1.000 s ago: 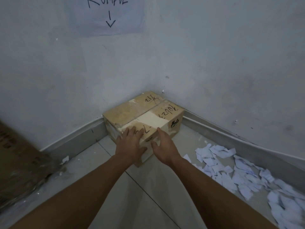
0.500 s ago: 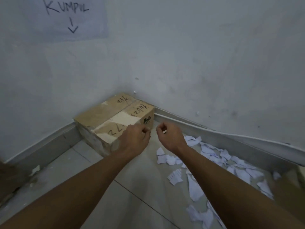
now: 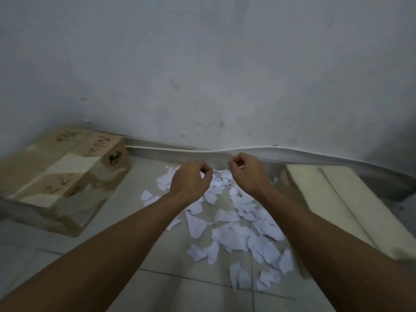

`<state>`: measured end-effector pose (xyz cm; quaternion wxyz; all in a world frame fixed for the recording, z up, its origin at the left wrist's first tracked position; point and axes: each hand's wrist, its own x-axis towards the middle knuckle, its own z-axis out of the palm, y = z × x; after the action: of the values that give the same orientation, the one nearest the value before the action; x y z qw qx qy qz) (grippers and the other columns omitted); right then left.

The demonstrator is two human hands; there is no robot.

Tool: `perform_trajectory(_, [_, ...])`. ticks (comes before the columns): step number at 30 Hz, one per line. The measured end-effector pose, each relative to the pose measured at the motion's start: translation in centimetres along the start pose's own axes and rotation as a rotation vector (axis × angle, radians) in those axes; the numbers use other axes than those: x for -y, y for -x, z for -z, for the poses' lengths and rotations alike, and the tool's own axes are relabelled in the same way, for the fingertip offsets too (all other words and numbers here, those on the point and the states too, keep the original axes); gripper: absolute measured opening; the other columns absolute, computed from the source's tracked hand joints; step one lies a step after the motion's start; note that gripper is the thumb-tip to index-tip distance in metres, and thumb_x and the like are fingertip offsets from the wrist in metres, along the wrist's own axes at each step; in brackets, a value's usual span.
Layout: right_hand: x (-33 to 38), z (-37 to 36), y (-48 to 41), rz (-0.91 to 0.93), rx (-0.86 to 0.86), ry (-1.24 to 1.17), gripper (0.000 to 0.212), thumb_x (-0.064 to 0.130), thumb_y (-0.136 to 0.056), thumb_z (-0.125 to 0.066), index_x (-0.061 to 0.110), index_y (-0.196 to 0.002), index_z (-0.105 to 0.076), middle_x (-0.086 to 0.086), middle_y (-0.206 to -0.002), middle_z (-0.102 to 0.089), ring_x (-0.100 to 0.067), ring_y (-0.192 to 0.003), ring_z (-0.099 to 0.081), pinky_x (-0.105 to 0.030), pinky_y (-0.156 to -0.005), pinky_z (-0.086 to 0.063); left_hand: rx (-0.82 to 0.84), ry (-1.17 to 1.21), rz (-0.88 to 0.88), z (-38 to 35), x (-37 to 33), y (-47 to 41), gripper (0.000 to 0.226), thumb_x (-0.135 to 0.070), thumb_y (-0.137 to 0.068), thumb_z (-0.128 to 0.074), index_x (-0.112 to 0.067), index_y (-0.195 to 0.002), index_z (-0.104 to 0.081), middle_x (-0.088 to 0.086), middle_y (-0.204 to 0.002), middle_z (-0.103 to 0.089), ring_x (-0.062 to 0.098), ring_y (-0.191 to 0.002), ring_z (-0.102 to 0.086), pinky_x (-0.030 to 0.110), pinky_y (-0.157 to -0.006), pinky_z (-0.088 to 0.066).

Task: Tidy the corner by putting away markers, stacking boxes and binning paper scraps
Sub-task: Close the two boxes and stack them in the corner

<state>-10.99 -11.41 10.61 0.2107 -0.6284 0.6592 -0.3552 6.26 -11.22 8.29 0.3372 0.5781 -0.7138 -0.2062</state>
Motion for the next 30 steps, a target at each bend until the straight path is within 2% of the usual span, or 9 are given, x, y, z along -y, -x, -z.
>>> perform_trajectory(3, [-2.8,2.9,0.9,-0.054,-0.009,0.047,0.015,0.022,-0.093,-0.058,0.015,-0.084,-0.068,0.002,-0.081,-0.071,-0.017,-0.076,-0.065,-0.029,-0.07,-0.05,0.066,0.04,-0.029,-3.5,-2.6,-0.1,0.017,-0.031,-0.091,-0.057,-0.022,-0.085,-0.07,-0.011,-0.088,-0.071,0.012,-0.086,-0.064,0.031,-0.076,-0.052])
perform_trajectory(7, [-7.2,7.7,2.6,-0.102,-0.055,0.183,0.016,0.024,-0.092,-0.058,0.014,-0.083,-0.067,-0.001,-0.084,-0.072,-0.019,-0.078,-0.065,-0.03,-0.07,-0.049,0.159,0.103,-0.098,-8.1,-6.6,0.3,0.012,-0.029,-0.09,-0.059,-0.025,-0.083,-0.068,-0.014,-0.087,-0.069,0.011,-0.087,-0.063,0.029,-0.075,-0.051])
perform_trajectory(9, [-9.6,9.8,3.5,-0.138,-0.082,0.233,0.016,0.023,-0.092,-0.058,0.014,-0.082,-0.067,-0.003,-0.083,-0.071,-0.022,-0.078,-0.066,-0.034,-0.071,-0.053,0.204,0.124,-0.132,-10.1,-8.3,0.7,0.014,-0.028,-0.09,-0.06,-0.022,-0.087,-0.071,-0.01,-0.091,-0.071,0.012,-0.088,-0.064,0.031,-0.078,-0.052])
perform_trajectory(12, [-12.1,11.8,5.2,-0.196,-0.12,0.259,0.014,0.022,-0.091,-0.058,0.017,-0.081,-0.067,0.0,-0.08,-0.071,-0.018,-0.074,-0.066,-0.036,-0.07,-0.055,0.247,0.152,-0.177,-12.8,-10.2,1.0,0.017,-0.029,-0.092,-0.058,-0.02,-0.093,-0.073,-0.008,-0.095,-0.071,0.012,-0.091,-0.064,0.03,-0.08,-0.052])
perform_trajectory(16, [-14.7,12.9,6.8,-0.258,-0.156,0.255,0.014,0.021,-0.092,-0.057,0.015,-0.084,-0.067,0.0,-0.081,-0.07,-0.018,-0.073,-0.065,-0.038,-0.07,-0.056,0.332,0.186,-0.149,-15.7,-12.6,1.9,0.02,-0.026,-0.093,-0.058,-0.02,-0.109,-0.069,-0.004,-0.111,-0.066,0.012,-0.1,-0.06,0.022,-0.081,-0.045])
perform_trajectory(20, [-16.6,14.1,7.5,-0.274,-0.157,0.353,0.016,0.025,-0.095,-0.054,0.017,-0.101,-0.067,0.0,-0.102,-0.069,-0.023,-0.097,-0.062,-0.042,-0.088,-0.049,0.437,0.141,-0.061,-18.6,-15.1,2.5,0.049,-0.033,-0.091,-0.061,-0.016,-0.135,-0.048,0.006,-0.136,-0.05,0.024,-0.12,-0.053,0.03,-0.094,-0.044])
perform_trajectory(24, [-18.9,16.3,7.8,-0.355,-0.135,0.521,0.035,0.039,-0.098,-0.048,0.022,-0.129,-0.053,-0.002,-0.134,-0.052,-0.024,-0.125,-0.045,-0.047,-0.104,-0.03,0.516,0.211,0.14,-21.8,-16.5,3.4,0.079,-0.042,-0.087,-0.062,-0.015,-0.15,-0.022,0.013,-0.151,-0.033,0.033,-0.132,-0.041,0.041,-0.105,-0.041])
perform_trajectory(27, [-21.2,18.2,7.8,-0.393,-0.165,0.534,0.044,0.044,-0.097,-0.049,0.021,-0.135,-0.047,-0.003,-0.141,-0.044,-0.023,-0.134,-0.036,-0.051,-0.111,-0.023,0.51,0.221,0.229,-23.7,-17.8,4.1,0.09,-0.043,-0.093,-0.056,-0.008,-0.154,0.0,0.013,-0.159,-0.017,0.033,-0.141,-0.03,0.039,-0.11,-0.032])
perform_trajectory(30, [-23.1,19.5,7.2,-0.42,-0.185,0.566,0.046,0.049,-0.096,-0.048,0.019,-0.131,-0.046,-0.004,-0.141,-0.042,-0.024,-0.137,-0.032,-0.053,-0.112,-0.022,0.448,0.226,0.291,-24.6,-19.0,4.4,0.093,-0.043,-0.095,-0.053,-0.007,-0.153,0.01,0.012,-0.162,-0.01,0.033,-0.142,-0.029,0.037,-0.11,-0.031])
